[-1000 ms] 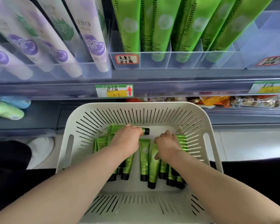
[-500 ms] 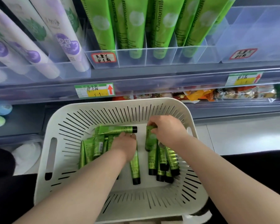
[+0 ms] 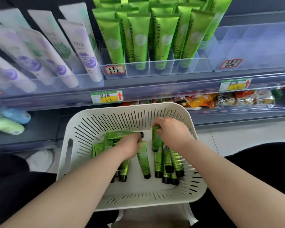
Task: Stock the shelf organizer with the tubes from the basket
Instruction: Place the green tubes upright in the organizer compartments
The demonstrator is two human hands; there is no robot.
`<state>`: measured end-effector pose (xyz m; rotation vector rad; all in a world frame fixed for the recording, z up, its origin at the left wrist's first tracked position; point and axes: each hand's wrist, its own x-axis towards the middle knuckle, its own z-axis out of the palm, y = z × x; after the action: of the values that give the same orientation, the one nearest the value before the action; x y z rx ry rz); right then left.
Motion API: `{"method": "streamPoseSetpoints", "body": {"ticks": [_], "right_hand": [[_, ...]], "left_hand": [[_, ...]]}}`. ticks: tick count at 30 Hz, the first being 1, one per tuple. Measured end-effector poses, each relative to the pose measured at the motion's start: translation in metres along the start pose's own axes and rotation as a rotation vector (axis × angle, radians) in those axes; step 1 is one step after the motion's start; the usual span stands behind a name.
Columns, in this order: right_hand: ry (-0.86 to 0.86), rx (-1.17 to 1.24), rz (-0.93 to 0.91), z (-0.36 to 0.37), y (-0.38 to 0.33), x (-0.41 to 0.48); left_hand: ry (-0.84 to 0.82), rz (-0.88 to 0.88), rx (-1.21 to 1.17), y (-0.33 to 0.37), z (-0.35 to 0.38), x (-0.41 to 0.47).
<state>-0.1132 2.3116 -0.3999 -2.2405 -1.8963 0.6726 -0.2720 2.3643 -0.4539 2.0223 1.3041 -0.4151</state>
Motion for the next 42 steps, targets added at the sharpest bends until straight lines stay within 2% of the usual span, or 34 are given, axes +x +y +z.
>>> {"method": "streamPoseSetpoints", "body": {"ticks": [5,11,17,23,28,37,42], "right_hand": [[0.145,-0.008,-0.025,-0.026,-0.004,-0.018],[0.411,-0.038,-0.023,-0.090,-0.006,-0.042],[0.661,-0.083,0.003,-0.152,0.008,-0.058],[0.794,-0.108,0.087,-0.203,0.031,-0.059],[0.849,-0.087,0.089,-0.231,0.052,-0.045],[0.907,0.003,-0.031,-0.251,0.063,-0.019],[0.905,-0.019,-0.031,-0.253,0.065,-0.006]], "left_hand": [[0.290,0.096,-0.022,0.021,-0.033,-0.027],[0.585,0.254,-0.022,0.073,-0.089,-0.069],[0.789,0.404,-0.006,0.143,-0.146,-0.099],[0.973,0.535,0.051,0.216,-0.193,-0.096],[1.018,0.485,0.116,0.259,-0.216,-0.062],[0.881,0.336,0.416,0.283,-0.228,-0.002],[0.888,0.374,0.432,0.282,-0.228,0.003]]}}
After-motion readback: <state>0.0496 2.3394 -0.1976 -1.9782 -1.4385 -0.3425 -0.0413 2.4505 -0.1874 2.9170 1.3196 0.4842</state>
